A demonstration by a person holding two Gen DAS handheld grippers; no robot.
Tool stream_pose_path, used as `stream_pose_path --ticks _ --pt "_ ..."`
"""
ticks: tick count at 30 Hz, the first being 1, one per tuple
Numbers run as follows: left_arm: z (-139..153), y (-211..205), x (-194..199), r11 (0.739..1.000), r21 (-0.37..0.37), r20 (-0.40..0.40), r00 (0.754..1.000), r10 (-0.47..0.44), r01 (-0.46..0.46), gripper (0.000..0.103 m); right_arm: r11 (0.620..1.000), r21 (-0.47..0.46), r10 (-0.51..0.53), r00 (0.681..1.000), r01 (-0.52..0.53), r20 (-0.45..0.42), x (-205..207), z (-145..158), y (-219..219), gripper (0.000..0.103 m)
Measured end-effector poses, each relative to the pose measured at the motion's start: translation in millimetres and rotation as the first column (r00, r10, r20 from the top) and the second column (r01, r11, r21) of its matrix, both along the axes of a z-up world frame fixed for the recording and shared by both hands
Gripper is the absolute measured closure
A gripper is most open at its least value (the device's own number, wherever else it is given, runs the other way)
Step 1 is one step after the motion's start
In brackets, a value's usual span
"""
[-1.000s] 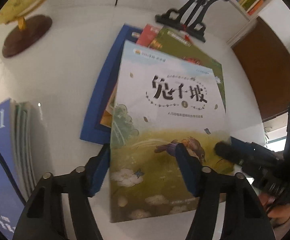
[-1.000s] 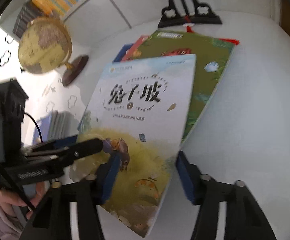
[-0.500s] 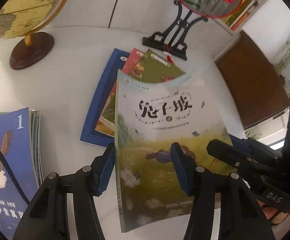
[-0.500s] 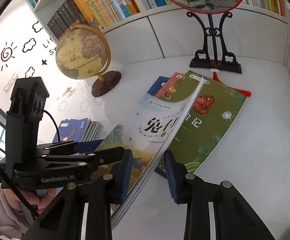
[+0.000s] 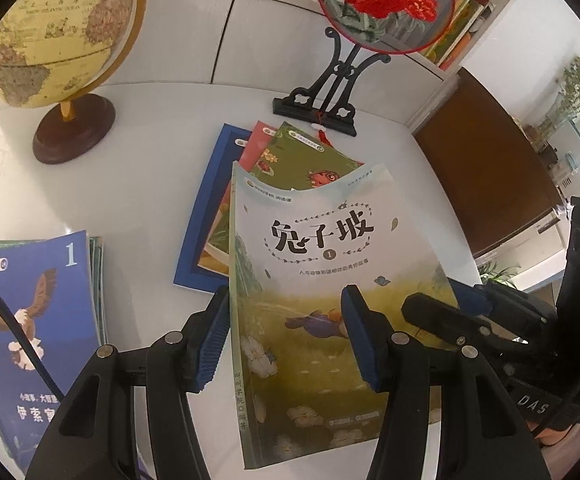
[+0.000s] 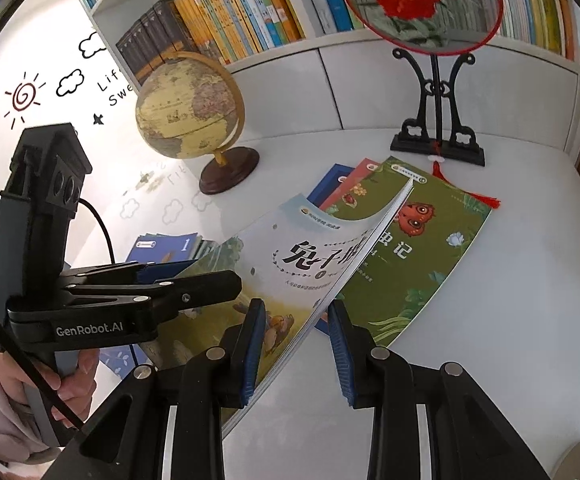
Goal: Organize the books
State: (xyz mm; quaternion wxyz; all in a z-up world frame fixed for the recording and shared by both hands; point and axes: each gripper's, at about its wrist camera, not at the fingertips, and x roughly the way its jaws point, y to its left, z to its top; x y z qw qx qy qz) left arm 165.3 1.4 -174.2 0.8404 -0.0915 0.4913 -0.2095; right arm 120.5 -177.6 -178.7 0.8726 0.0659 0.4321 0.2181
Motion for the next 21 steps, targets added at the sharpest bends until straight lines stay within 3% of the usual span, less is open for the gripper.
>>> stream_pose_path --ticks 9,21 --pt "14 10 -17 1.0 -0.007 0.032 0.999 0.012 -0.012 0.052 1.0 0.024 -0.002 0.999 0.001 0.041 -8 20 9 0.071" --pt "27 67 -36 0.994 -0.023 0.073 0.992 0.107 -0.106 0.052 0.997 0.018 0.069 0.996 -0.071 0.06 -13 25 62 0.071"
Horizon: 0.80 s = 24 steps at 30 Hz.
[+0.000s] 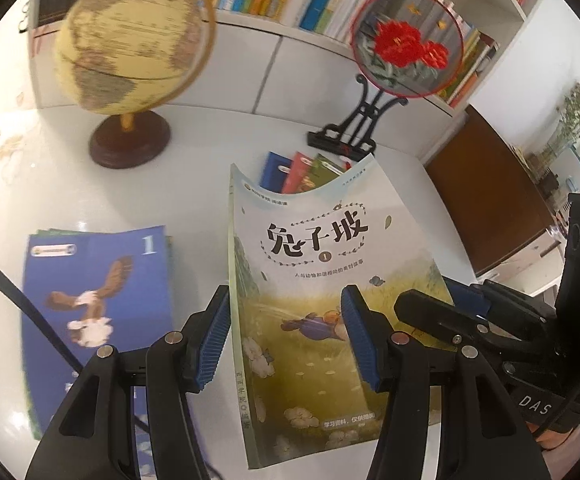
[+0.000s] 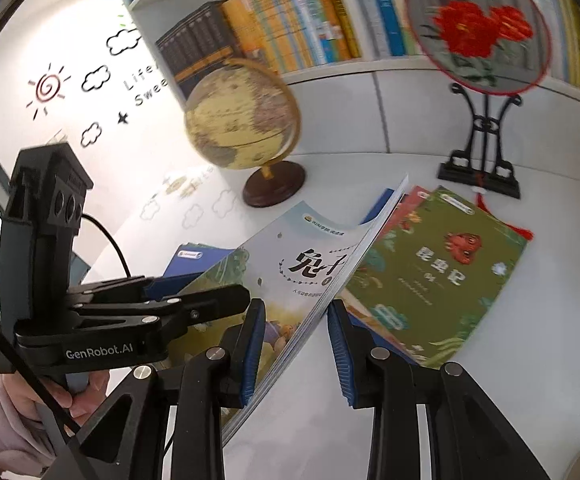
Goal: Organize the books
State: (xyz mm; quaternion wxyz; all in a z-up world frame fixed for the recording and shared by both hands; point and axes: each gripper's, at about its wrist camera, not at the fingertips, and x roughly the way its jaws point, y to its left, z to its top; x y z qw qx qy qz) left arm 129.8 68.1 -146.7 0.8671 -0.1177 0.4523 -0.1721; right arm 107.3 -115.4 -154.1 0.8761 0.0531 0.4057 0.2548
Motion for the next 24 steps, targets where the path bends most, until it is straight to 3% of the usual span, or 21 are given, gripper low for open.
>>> stream_pose_path --ticks 14,24 --pt "0 88 -27 0.993 0.0 0.023 0.993 0.119 -0.119 0.052 0.995 0.039 0.096 0.995 -0.097 0.007 -6 -3 86 0.071" --pt "-20 142 -41 0.978 -0.003 -0.017 0.978 0.208 -0.209 0.052 0.982 0.028 0.185 0.983 -0.184 -0.019 -8 -21 148 0.071"
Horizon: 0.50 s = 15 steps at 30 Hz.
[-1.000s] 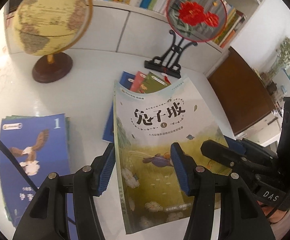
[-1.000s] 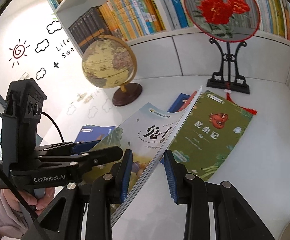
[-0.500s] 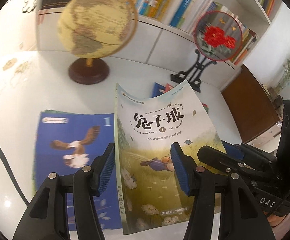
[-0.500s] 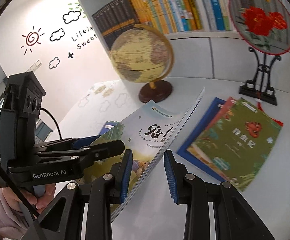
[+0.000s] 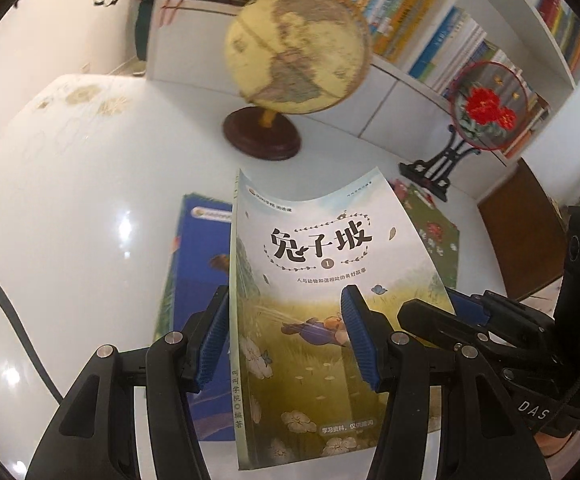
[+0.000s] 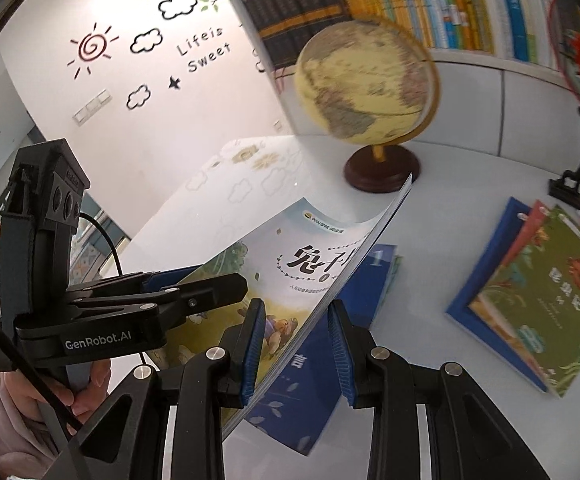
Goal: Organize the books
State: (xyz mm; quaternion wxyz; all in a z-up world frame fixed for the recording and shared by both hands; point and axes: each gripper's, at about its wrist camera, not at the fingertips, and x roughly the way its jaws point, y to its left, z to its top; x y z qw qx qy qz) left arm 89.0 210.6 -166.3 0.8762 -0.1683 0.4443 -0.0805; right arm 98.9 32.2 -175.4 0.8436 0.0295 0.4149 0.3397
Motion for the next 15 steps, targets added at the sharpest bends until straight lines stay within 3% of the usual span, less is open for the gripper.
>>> stream_pose_path --ticks 7,12,15 --pt "-18 13 -1 0.999 0.02 -0.046 0.998 0.031 -0.03 0.052 1.0 0.005 0.01 0.998 -0.009 -0.067 5 -27 14 0.071" --pt "-35 24 0 0.997 0.028 -0.108 0.992 0.068 -0.065 0.051 0.999 0.01 -0.037 0.988 0.039 -0.149 13 -52 7 0.071" --pt "-47 28 -2 0.993 0.075 -0.148 0.984 0.101 -0.091 0.048 0.999 -0.009 -0.053 0.978 0.052 -0.201 18 -67 5 0.071"
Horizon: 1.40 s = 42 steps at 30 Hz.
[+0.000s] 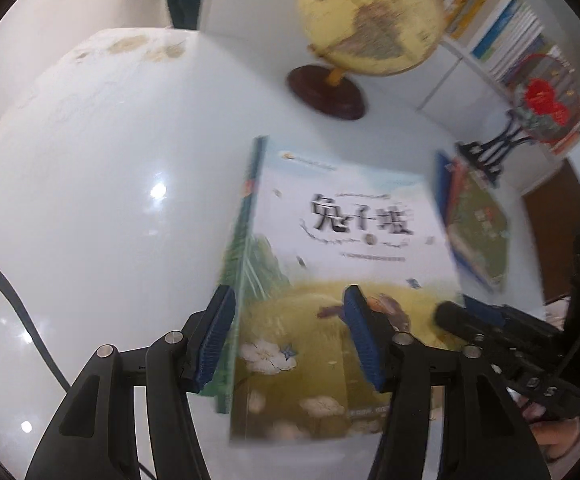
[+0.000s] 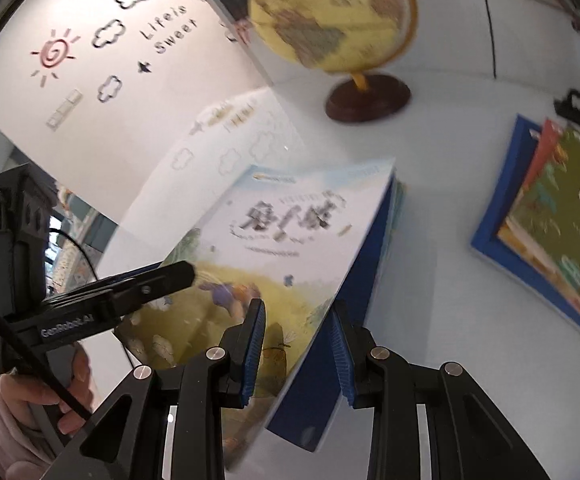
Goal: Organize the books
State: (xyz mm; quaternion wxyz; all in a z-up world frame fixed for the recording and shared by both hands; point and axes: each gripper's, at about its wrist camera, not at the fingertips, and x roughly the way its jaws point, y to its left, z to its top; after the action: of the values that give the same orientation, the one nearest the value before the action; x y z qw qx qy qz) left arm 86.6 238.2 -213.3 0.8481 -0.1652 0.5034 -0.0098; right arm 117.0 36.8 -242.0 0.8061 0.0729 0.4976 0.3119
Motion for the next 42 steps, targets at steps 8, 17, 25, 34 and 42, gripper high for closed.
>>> stream_pose_path --ticks 8,17,25,34,42 --pt "4 16 -1 0.992 0.002 -0.018 0.992 0.127 -0.127 0.048 1.0 -0.003 0.02 0.99 -0.021 -0.137 4 -31 -4 0.054" --pt "22 -76 49 0.986 -0.007 0.01 0.986 -0.169 0.169 0.042 0.984 -0.05 -0.173 0.984 0.171 -0.039 1 -30 -78 0.049" --pt "15 -185 131 0.911 -0.15 0.005 0.922 -0.387 0.384 0.038 0.887 -0.094 -0.454 0.891 0.452 -0.004 -3 -53 -185 0.048" --pt "2 -264 210 0.837 -0.153 0.072 0.851 -0.52 0.525 0.035 0.857 -0.031 -0.515 0.857 0.514 -0.026 18 -82 -231 0.048" --pt "-29 -291 244 0.79 -0.168 0.07 0.807 -0.586 0.589 0.035 0.879 -0.035 -0.476 0.879 0.476 0.001 57 -99 -237 0.046"
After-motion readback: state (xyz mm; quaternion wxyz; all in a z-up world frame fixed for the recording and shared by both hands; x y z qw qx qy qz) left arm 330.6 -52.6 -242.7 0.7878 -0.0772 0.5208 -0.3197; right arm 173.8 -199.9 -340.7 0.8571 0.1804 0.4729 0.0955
